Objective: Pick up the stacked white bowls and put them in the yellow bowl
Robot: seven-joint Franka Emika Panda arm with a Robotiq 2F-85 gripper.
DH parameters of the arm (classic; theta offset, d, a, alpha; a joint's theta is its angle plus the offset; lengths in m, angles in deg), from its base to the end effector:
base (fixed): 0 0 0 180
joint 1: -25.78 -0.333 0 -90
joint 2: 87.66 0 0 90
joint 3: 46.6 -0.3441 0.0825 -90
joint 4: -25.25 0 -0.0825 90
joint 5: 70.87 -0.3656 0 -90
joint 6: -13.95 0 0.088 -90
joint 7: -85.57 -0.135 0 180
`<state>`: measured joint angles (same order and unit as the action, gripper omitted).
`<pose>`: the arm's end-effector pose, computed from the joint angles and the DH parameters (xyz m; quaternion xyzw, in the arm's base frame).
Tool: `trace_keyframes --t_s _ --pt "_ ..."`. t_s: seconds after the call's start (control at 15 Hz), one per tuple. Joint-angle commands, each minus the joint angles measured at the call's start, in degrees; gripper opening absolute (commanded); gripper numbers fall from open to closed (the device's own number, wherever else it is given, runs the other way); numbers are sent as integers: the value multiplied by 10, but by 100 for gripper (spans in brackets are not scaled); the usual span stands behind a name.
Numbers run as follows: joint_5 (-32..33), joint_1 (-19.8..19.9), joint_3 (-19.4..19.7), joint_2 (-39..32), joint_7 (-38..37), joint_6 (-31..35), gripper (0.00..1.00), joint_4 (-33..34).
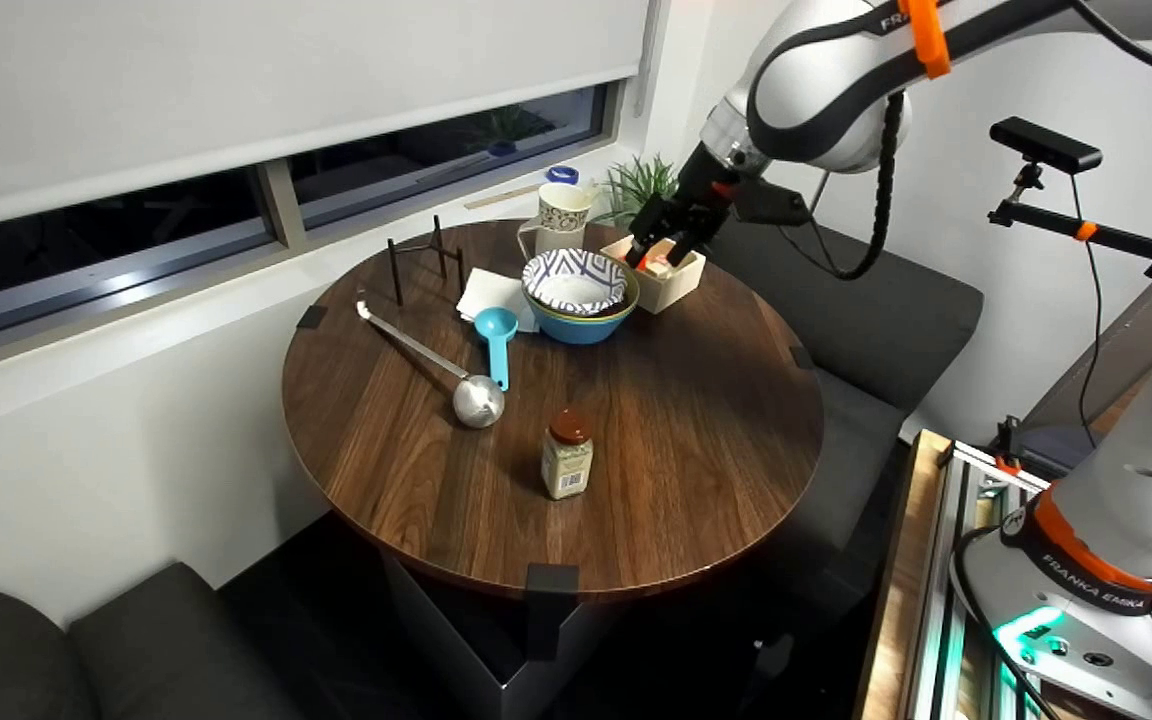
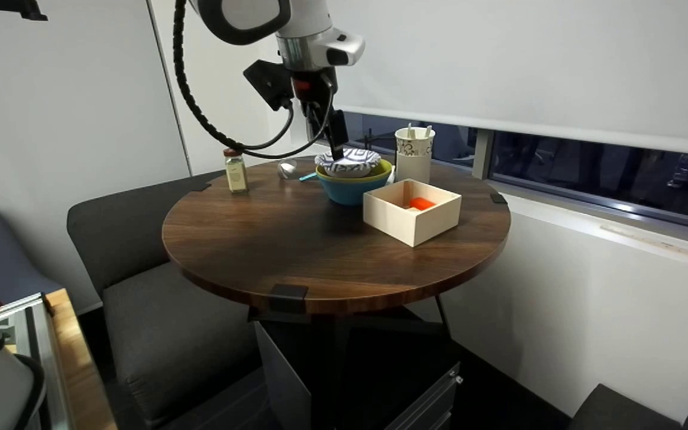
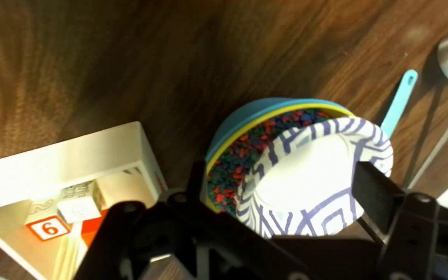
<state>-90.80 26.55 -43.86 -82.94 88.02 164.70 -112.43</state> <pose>0.5011 -0.0346 0.3918 -0.9716 0.1453 -0.1574 0.1008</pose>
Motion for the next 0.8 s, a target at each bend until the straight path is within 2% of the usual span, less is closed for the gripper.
trace_keyframes --t_s 0.0,0.13,0.27,0.47,0.53,0.73 --pt "160 38 -35 125 -49 -70 100 -70" --pt "228 30 -37 188 -47 -124 100 -81" --pt "257 19 -40 249 -11 -182 100 -82" --pt "233 -19 -21 323 66 -234 100 -78" --pt "242 -1 -31 270 22 -218 100 -55" --pt "241 -16 -26 319 49 -234 100 -63"
